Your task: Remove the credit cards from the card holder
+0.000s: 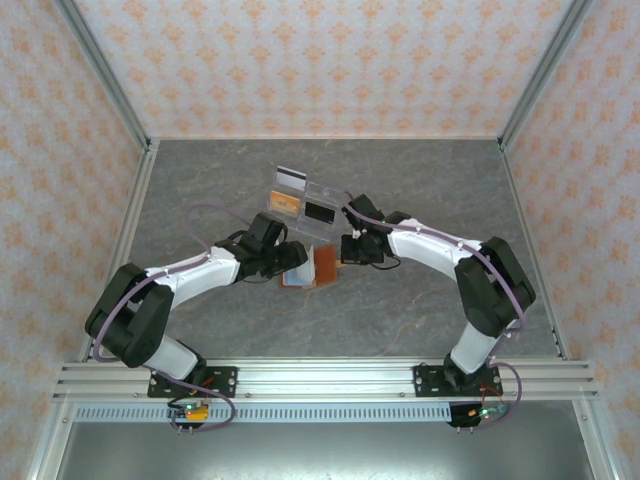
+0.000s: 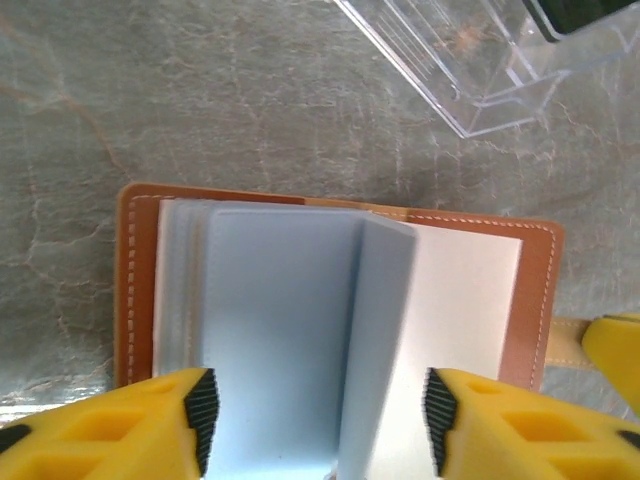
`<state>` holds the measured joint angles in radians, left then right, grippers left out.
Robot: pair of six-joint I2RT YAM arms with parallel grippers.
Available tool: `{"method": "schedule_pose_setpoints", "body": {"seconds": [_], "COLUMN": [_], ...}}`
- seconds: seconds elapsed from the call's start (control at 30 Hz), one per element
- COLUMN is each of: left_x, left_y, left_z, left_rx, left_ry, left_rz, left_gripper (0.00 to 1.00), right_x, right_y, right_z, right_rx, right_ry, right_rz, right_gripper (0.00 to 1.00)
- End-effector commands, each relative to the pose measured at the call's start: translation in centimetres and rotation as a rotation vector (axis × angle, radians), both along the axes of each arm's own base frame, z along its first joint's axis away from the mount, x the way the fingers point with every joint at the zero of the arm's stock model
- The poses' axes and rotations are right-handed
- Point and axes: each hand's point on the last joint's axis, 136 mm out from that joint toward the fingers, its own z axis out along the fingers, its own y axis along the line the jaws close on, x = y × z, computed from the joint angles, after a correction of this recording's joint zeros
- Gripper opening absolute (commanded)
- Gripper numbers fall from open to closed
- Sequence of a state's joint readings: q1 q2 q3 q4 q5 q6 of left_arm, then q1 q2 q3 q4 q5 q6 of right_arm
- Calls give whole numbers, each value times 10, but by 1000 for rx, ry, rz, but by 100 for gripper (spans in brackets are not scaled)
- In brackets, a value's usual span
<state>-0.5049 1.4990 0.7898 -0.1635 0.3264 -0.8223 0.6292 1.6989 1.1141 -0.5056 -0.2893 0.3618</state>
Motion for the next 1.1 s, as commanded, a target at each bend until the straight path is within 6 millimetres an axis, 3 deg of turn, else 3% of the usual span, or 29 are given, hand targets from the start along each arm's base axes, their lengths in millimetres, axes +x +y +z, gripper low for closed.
{"method": "schedule_pose_setpoints", "body": {"seconds": [0.0,0.13,0.27,0.33,0.47,0.53,0.73,0.93,1.07], "left_x": [9,7,7,8,13,14,19,22,21], "left_y": [-4,-2,-2,-11,-53,-62,-82,-88,-86], "left_z": [11,7,-1,-1,19,23,11,-2,-18], "left_rx": [-1,27,38,-3,-211,-233,-271,-240,-214], "left_ry": [-38,-23,-1,-1,-40,-47,-15,6,31], "left_rz": [-3,-7,-10,-36,-141,-171,-200,-206,-199], "left_gripper": [54,55,63,63,57,55,40,42,53], "right_x": [1,2,1,1,2,2,7,10,13], "right_y": [-4,-4,-4,-6,-6,-5,-5,-6,-9], "right_z": [-6,-11,-16,-18,-21,-21,-19,-18,-2], "right_rx": [-16,-27,-34,-43,-47,-37,2,6,18], "right_ry": [-2,10,24,27,24,26,2,7,-38], "right_rz": [5,2,-1,-7,-10,-6,-35,-53,-49], "right_gripper": [2,2,2,2,2,3,5,11,24]}}
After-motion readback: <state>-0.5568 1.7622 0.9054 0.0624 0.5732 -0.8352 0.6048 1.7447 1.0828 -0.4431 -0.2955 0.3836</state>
